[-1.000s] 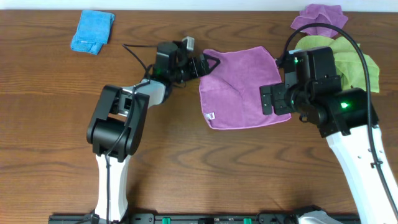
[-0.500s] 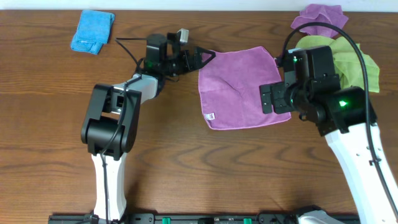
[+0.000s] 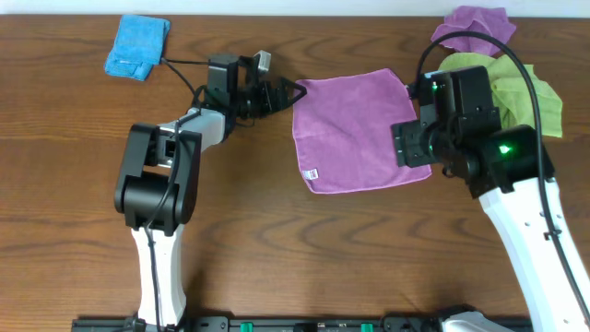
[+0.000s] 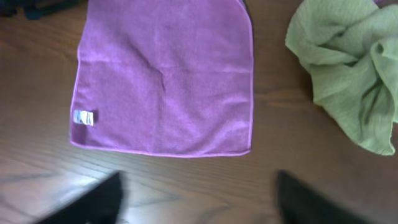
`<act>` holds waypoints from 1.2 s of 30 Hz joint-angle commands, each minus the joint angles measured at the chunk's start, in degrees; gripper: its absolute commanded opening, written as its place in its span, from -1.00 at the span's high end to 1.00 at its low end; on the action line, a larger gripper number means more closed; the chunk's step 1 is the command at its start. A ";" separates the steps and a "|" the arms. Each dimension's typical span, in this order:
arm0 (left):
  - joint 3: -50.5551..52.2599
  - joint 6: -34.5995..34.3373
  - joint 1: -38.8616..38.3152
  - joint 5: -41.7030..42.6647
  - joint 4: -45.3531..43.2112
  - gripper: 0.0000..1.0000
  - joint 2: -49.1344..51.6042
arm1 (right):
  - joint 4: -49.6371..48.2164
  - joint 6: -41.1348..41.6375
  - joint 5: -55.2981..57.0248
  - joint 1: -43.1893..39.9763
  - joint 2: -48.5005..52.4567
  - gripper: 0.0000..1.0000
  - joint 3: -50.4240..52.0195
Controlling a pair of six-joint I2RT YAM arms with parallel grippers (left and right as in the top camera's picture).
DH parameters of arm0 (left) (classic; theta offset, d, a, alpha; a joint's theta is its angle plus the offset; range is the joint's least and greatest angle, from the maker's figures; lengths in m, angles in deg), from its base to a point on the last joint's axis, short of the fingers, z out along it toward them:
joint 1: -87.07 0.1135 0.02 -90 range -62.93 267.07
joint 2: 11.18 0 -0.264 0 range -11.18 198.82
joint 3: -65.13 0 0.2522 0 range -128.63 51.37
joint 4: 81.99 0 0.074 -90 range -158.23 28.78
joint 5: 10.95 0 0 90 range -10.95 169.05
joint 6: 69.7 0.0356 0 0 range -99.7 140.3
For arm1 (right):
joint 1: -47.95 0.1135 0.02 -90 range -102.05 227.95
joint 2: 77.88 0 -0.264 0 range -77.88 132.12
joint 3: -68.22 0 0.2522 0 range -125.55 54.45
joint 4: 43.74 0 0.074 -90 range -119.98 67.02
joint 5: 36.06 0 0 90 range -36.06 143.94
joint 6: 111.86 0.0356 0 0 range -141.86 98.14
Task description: Fold the cloth
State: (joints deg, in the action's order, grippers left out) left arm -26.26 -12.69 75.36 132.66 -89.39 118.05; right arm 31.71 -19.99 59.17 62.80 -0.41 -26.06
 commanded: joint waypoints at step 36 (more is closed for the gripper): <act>-19.67 26.16 -12.96 -46.29 33.31 0.88 0.35 | -2.32 -1.73 -0.09 -12.81 17.22 0.98 0.72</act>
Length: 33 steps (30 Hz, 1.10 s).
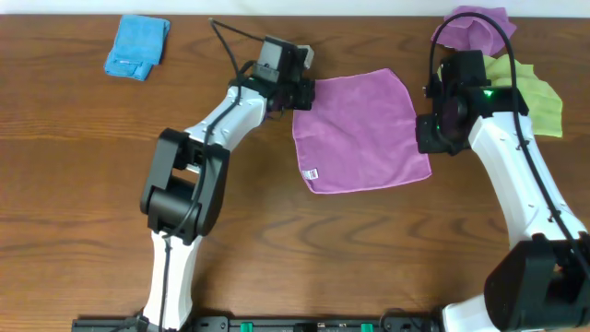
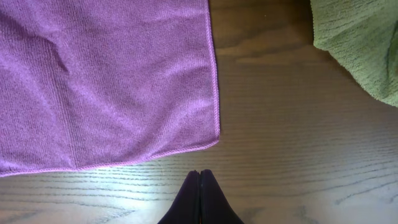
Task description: Fold the cloth
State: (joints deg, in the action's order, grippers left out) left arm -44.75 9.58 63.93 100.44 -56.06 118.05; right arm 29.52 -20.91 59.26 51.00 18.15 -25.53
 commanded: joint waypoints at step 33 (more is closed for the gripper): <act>-1.11 9.51 -4.13 -20.41 -7.04 0.88 5.38 | -2.73 -0.83 -6.29 -3.50 -1.31 0.97 0.20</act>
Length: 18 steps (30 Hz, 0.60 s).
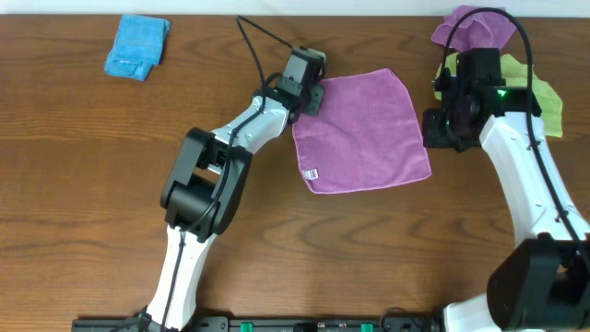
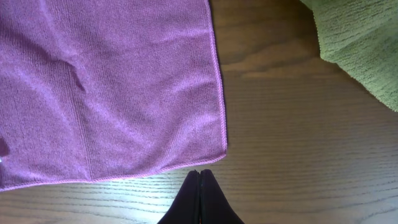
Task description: Fold the cloth
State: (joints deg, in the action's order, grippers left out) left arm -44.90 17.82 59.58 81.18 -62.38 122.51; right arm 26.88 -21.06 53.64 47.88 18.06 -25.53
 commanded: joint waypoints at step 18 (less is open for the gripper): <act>-0.96 1.25 3.17 -1.03 -2.62 0.88 4.57 | -14.08 -0.42 -6.38 -0.13 -1.11 0.97 14.23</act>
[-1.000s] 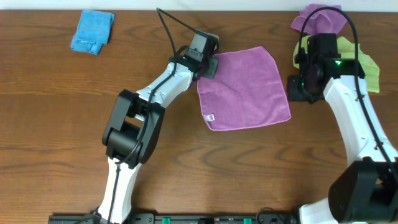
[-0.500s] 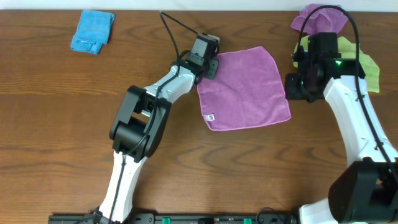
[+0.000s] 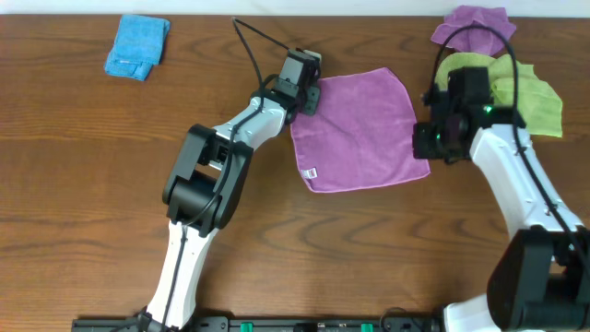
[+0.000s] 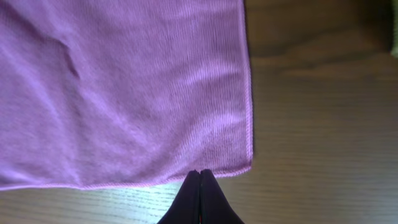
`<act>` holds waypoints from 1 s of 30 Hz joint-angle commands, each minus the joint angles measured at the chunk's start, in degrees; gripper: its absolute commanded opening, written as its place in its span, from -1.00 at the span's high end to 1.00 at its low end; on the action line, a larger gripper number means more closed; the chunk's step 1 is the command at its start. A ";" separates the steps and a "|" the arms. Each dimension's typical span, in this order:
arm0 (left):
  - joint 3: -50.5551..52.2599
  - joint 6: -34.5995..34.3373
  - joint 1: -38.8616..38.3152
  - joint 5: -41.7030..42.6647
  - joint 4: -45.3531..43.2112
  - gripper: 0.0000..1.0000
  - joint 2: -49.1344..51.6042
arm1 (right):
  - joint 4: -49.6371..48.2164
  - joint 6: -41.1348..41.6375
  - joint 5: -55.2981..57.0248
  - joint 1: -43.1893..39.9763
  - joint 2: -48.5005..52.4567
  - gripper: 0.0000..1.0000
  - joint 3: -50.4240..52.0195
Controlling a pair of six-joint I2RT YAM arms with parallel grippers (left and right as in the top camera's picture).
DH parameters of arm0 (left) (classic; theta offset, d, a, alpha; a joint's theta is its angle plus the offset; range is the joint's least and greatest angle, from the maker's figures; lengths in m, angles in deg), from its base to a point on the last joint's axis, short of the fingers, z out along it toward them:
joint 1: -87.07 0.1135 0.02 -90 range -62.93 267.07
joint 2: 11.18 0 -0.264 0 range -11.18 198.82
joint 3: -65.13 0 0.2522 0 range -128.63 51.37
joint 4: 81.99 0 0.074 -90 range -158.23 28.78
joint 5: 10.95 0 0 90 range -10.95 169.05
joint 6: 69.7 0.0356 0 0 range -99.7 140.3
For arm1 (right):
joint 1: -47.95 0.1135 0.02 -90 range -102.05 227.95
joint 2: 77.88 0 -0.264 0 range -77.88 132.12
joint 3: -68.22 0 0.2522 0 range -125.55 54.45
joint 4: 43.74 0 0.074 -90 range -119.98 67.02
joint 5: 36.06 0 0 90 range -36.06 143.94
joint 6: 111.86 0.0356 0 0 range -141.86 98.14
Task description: Fold the cloth
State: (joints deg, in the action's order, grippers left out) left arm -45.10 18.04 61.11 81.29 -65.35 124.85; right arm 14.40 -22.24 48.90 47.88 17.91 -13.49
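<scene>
The purple cloth [image 3: 359, 129] lies flat and unfolded on the wooden table, its white label [image 3: 312, 172] near the lower left corner. My left gripper [image 3: 311, 92] sits at the cloth's upper left corner; its fingers are hidden under the wrist. My right gripper [image 3: 427, 148] is low at the lower right corner. In the right wrist view the right gripper [image 4: 200, 173] is shut. Its joined tips touch the cloth's [image 4: 124, 87] near hem, just left of the corner.
A folded blue cloth [image 3: 136, 46] lies at the far left back. A crumpled green cloth [image 3: 527, 92] and another purple cloth [image 3: 475, 20] lie at the back right, behind my right arm. Bare wood borders the cloth's right edge [image 4: 323, 124].
My right gripper, still shut, has shifted left. Its tips were over bare wood just off the cloth's corner and now touch the hem. The left arm has hardly moved.
At first my right gripper was open, high above the cloth, and the left gripper was left of the upper left corner. Then the right gripper was shut and low beside the lower right corner, with the left at its corner. Now the right tips meet the hem.
</scene>
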 commanded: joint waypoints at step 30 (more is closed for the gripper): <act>-0.76 1.03 3.56 2.73 0.24 0.88 2.23 | -18.27 3.76 -1.03 5.46 10.32 0.97 9.62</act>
State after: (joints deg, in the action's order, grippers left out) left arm -45.10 18.69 64.15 83.80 -65.53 124.91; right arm -4.88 -19.29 48.18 52.05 27.55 -4.20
